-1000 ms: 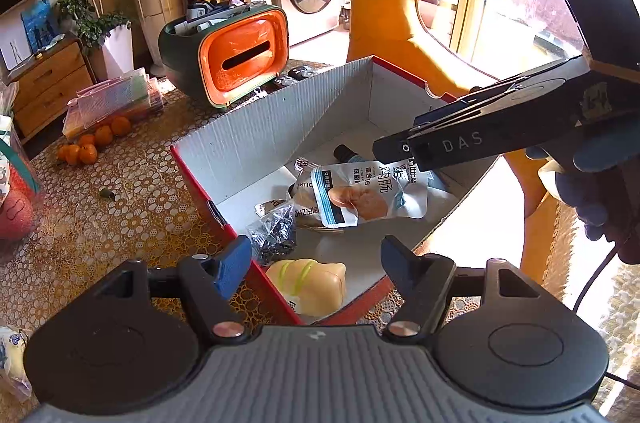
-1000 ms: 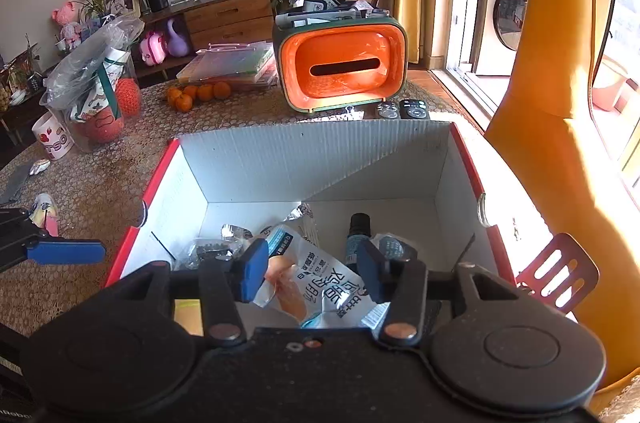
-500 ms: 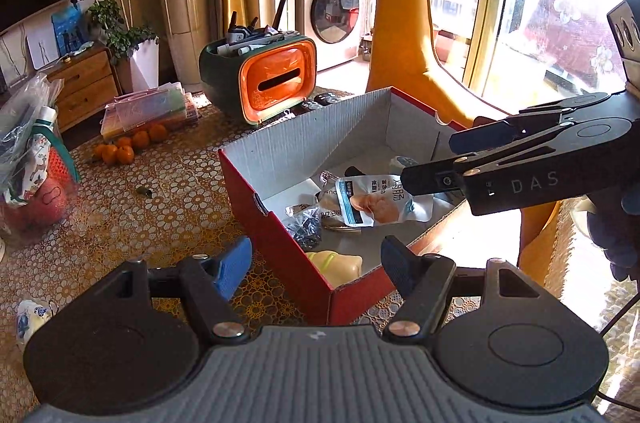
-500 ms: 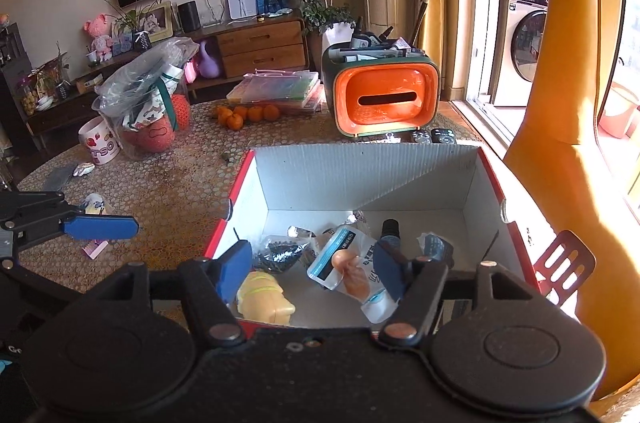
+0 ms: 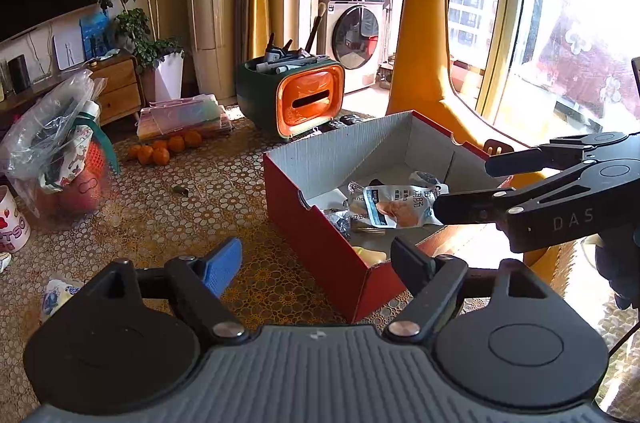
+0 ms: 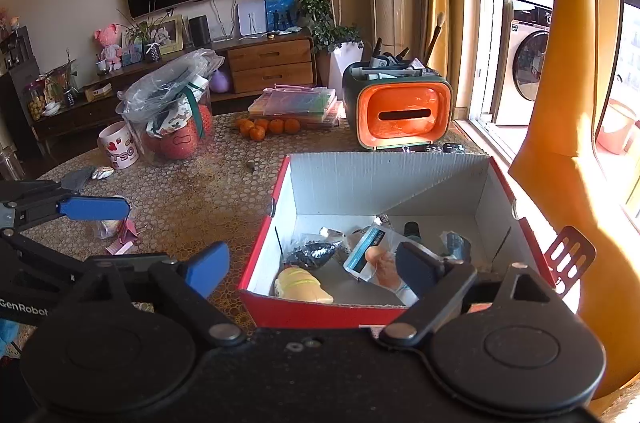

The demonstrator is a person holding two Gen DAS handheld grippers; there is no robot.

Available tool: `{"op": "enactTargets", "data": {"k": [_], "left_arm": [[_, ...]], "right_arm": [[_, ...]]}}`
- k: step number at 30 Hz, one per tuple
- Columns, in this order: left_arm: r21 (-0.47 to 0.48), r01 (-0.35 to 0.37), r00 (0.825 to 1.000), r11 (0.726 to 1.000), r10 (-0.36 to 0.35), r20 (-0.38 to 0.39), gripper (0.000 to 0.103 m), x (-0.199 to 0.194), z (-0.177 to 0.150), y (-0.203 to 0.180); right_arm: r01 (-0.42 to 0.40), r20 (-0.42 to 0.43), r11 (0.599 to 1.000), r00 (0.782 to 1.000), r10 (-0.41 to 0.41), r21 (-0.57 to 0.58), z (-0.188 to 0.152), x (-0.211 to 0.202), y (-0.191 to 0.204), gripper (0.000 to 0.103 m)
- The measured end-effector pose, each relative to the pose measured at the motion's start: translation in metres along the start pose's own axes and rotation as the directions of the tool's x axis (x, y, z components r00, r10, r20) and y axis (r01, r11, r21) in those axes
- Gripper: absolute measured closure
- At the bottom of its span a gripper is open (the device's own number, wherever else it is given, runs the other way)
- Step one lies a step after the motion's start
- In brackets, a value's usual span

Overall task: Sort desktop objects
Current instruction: 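Withdraw both tools from the box back over the table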

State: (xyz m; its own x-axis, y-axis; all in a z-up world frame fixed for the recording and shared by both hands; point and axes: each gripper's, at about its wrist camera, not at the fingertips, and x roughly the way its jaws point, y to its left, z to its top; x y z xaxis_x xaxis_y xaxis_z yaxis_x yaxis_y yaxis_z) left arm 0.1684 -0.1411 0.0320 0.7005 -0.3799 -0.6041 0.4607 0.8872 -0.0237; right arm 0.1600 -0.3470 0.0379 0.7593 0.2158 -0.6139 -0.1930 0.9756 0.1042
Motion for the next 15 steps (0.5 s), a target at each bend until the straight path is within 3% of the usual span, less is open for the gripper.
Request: {"op": "enactTargets", "data": {"k": [13,15], "left_arm": [[-0.107,-0.106,0.994,0.989,0.11,0.026,0.01,-0.029,-0.033,0.07],[-0.129,-0.126,0.991,0.984,0.131,0.026,0.0,-0.033,-0.038,0.084]], "right_arm": [[-0.026,0.043,0.999,0.999,0.028,-0.044,-0.011,0.013,0.064,0.004],[-0.041,0.043,0.998,0.998,0.043,-0.048,-0.011,0.018,0.075,0.005]]}}
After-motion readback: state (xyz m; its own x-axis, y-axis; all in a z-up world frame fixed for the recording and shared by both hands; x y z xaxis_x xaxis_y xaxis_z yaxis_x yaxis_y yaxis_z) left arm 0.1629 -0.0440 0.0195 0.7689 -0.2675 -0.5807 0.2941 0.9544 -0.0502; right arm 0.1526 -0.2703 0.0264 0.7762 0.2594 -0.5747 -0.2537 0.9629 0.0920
